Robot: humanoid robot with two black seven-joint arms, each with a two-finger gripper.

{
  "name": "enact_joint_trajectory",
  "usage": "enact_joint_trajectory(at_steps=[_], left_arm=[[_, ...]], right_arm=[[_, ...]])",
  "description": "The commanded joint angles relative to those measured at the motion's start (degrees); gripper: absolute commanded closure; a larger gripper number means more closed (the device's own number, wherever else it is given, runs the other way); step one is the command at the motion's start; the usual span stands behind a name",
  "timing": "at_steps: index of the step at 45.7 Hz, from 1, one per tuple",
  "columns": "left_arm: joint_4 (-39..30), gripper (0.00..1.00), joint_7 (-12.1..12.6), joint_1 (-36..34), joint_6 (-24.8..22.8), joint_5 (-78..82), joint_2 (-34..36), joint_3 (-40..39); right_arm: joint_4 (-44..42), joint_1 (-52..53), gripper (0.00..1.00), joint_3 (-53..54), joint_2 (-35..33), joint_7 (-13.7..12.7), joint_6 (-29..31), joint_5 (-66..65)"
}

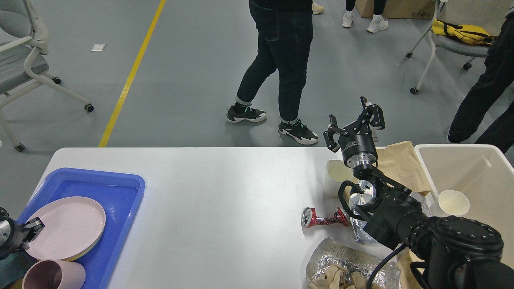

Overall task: Tidy desktop
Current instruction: 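Raise the left gripper up and away from the blue tray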

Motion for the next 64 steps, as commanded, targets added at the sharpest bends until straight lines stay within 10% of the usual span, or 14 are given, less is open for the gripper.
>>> enact_joint_trajectory(at_steps=[1,21,31,49,64], left_arm=[[1.71,0.87,0.33,0.16,-0.13,-0.31,-0.14,-0.03],[4.09,0.07,0.86,-0.19,-0.66,-3.39,-0.32,-0.47],[3.82,0.04,4.54,-4.14,-2.94,-3.56,0.29,-2.84],[3.82,0.04,17.64,-16.0,-30.8,-6.02,5.66,-19.62],[4.44,0.04,18.0,-18.21,-23.79,-16.75,-6.28,-37.64]], right_arm=[[0.0,0.0,0.0,0.0,0.0,0.0,-0.02,0.0],[0.0,0.0,0.0,0.0,0.0,0.0,-0.02,0.0],[0.0,0.0,0.0,0.0,0.0,0.0,-0.02,0.0],[0.0,0.0,0.0,0.0,0.0,0.09,-0.02,0.0],[0.0,0.0,0.0,0.0,0.09,0.0,-0.02,0.0]])
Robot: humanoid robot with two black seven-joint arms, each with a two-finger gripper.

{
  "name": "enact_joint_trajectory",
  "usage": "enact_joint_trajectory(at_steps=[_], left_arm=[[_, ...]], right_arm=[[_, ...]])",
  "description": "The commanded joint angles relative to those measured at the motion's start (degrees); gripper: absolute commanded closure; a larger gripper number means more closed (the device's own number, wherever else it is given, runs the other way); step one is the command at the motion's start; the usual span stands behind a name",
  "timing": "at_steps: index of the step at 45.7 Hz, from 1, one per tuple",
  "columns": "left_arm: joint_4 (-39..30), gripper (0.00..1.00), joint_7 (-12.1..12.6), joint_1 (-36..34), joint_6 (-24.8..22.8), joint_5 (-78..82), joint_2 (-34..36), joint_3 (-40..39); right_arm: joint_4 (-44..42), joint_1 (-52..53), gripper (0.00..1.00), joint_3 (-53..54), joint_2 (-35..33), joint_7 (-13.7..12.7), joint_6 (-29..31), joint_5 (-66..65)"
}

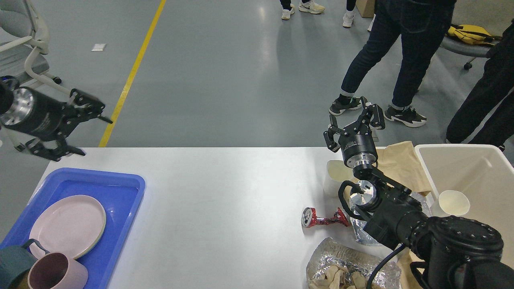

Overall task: Tidy desktop
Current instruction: 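Raise the left gripper up and away from the blue tray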

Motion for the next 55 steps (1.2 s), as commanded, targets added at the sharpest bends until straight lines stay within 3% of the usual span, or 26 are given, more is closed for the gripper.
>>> enact_joint_trajectory(at_steps=[1,9,13,22,40,46,51,55], left_arm=[[0.79,0.04,-0.26,0.64,6.16,-0.85,-8.84,-5.8],[9.65,0.04,-0.61,1.43,17.41,-0.67,-22.11,-10.81],[15.02,0.04,-0.61,2.48,20.32,-0.67,-28.18,-11.16],[15.47,0.04,-0.7,5.03,19.1,-0.76,-29.08,-16.17],[15.56,0.04,-0.88,8.9,18.57,-0.67,-28.2,-16.79],[18.81,0.04,-1.58,11.53,19.71,-0.06,-28.99,-17.58],[19.95,0.04,-1.67,15.57,19.71,-0.06,-29.69,-26.52],[21.97,0.04,-2.72,22.33,19.62,0.03,-29.51,-41.61]], right_arm=[[0.01,0.0,0.0,0.0,0.0,-0.01,0.01,0.0],[0.01,0.0,0.0,0.0,0.0,-0.01,0.01,0.0],[0.01,0.0,0.0,0.0,0.0,-0.01,0.01,0.0],[0.01,0.0,0.0,0.0,0.09,-0.01,0.01,0.0],[0.01,0.0,0.0,0.0,0.0,-0.01,0.01,0.0],[0.01,0.0,0.0,0.09,0.09,-0.01,0.01,0.0],[0.01,0.0,0.0,0.09,0.09,-0.01,0.01,0.0],[0.01,0.0,0.0,0.09,0.09,-0.01,0.01,0.0]])
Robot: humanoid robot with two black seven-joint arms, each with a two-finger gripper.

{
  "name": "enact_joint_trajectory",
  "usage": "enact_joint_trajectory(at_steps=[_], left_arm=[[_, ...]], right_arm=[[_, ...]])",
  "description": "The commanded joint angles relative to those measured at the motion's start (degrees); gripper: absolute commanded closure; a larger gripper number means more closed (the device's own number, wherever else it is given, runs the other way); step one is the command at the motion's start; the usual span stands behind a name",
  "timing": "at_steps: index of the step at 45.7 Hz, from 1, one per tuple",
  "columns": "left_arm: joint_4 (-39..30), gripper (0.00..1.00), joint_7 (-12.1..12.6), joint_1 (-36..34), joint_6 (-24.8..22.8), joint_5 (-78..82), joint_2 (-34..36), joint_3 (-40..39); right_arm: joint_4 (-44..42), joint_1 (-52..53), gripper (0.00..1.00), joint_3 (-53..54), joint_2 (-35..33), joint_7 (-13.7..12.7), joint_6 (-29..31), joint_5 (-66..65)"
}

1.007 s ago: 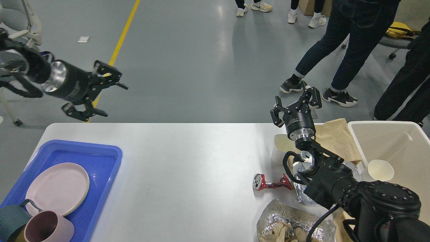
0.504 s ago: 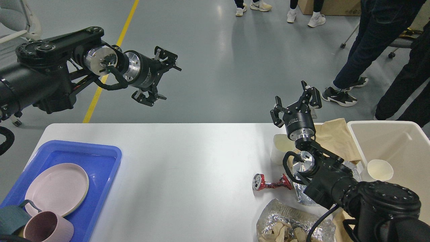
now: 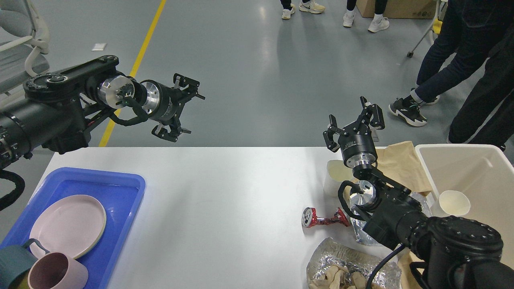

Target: Tidy desktop

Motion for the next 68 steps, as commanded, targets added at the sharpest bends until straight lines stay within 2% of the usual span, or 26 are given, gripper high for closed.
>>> enact_joint_trajectory(at_steps=[1,6,11,15,21,31,41,45,52,53,55,62,68], left_arm=[[2.62,0.04,-1.74,8.41,-0.04,0.14,0.03,-18.89],[3.42,0.04,-5.17,17.37,-0.92,-0.04,0.12,-37.09],[3.5,0.04,-5.52,24.32,-1.71,-0.04,-0.58,-53.35],[4.21,0.04,-5.79,25.82,-1.71,0.05,-3.65,-60.84],[4.38,0.04,-7.71,28.28,-1.71,-0.21,-5.77,-62.52],[4.3,0.04,-19.49,30.74,-1.8,-0.39,-10.51,-68.41],[4.56,0.04,-26.17,32.07,-1.89,0.05,-11.31,-67.97],[5.7,0.04,-28.63,32.24,-2.32,0.23,-13.58,-67.8],[10.01,0.04,-30.92,33.73,-9.61,4.17,-15.17,-63.5],[10.71,0.04,-32.05,34.78,-12.32,6.53,-15.61,-61.66],[10.8,0.04,-33.55,36.19,-14.18,8.04,-15.87,-60.86],[11.15,0.04,-38.83,39.27,-15.77,8.49,-19.56,-61.29],[11.5,0.03,-39.98,39.62,-17.0,8.66,-20.01,-61.29]], right_arm=[[0.0,0.0,0.0,0.01,0.0,-0.01,-0.02,0.0],[0.0,0.0,0.0,0.01,0.0,0.0,-0.02,0.0],[0.0,0.0,0.0,0.01,0.0,-0.01,-0.02,0.0],[0.0,0.0,0.0,0.01,0.0,0.0,-0.02,0.0],[0.0,0.0,0.0,0.01,0.0,-0.01,-0.02,0.0],[0.0,0.0,0.0,0.01,0.0,-0.01,-0.02,0.0],[0.17,0.0,0.0,-0.08,0.0,-0.01,0.07,0.0],[0.17,0.0,0.0,-0.08,0.0,-0.01,0.07,0.0],[0.09,0.0,0.0,-0.17,0.0,-0.01,-0.02,0.0],[0.09,0.0,0.0,-0.17,0.0,0.08,-0.02,0.0],[0.0,0.0,0.0,-0.17,0.0,0.08,-0.02,0.0],[0.0,0.0,0.0,-0.17,0.0,-0.01,-0.02,0.0],[0.0,0.0,0.0,-0.17,0.0,-0.01,-0.02,0.0]])
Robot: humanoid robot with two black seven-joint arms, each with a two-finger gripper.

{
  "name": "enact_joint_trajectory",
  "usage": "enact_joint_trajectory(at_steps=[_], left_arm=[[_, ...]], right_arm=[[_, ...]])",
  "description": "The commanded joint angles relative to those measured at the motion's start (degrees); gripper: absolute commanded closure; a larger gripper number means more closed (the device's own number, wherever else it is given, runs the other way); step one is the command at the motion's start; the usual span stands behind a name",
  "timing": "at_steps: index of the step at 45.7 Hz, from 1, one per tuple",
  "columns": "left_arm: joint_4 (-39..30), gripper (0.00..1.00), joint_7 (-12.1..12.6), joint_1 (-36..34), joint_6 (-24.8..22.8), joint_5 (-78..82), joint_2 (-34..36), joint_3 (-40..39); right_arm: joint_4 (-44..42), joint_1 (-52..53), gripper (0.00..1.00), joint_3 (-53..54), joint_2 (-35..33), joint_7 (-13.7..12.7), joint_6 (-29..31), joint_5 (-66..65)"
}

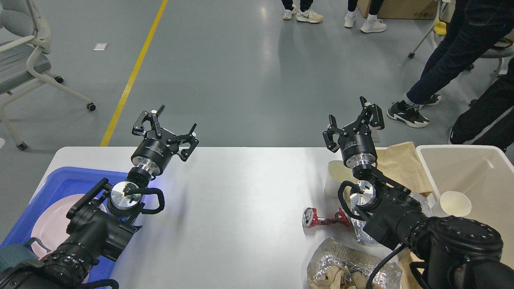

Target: Tidy desktop

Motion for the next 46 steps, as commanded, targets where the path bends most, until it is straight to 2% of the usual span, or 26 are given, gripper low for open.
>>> enact_joint_trajectory(at_steps=[1,4,12,16,21,25,46], left_arm=[[0.26,0.03,-1.22,0.63,-2.07,0.12,-0.4,-0.16],[0.35,0.03,-1.4,1.6,-3.92,0.55,0.21,0.72],[0.44,0.03,-2.28,3.62,-5.15,3.46,0.13,0.63],[0.44,0.03,-5.35,3.62,-5.16,3.46,-0.22,0.8],[0.35,0.03,-10.62,4.76,-6.47,2.93,-0.84,0.63],[0.44,0.03,-12.74,4.85,-6.65,2.84,-0.93,0.89],[0.44,0.03,-12.91,4.85,-6.65,2.75,-1.01,0.89]], right_arm=[[-0.01,-0.02,0.0,0.0,0.0,-0.01,0.0,0.0],[-0.01,-0.02,0.0,0.0,0.0,-0.01,0.0,0.0],[-0.01,-0.02,0.0,0.0,0.0,-0.01,0.0,0.0],[-0.01,0.07,0.0,0.0,0.0,0.08,0.0,0.0],[-0.01,-0.01,0.0,0.0,0.0,-0.01,0.0,0.0],[-0.01,-0.02,0.0,0.0,0.0,0.08,0.0,0.0],[-0.01,-0.02,0.0,0.0,0.0,-0.01,0.0,0.0]])
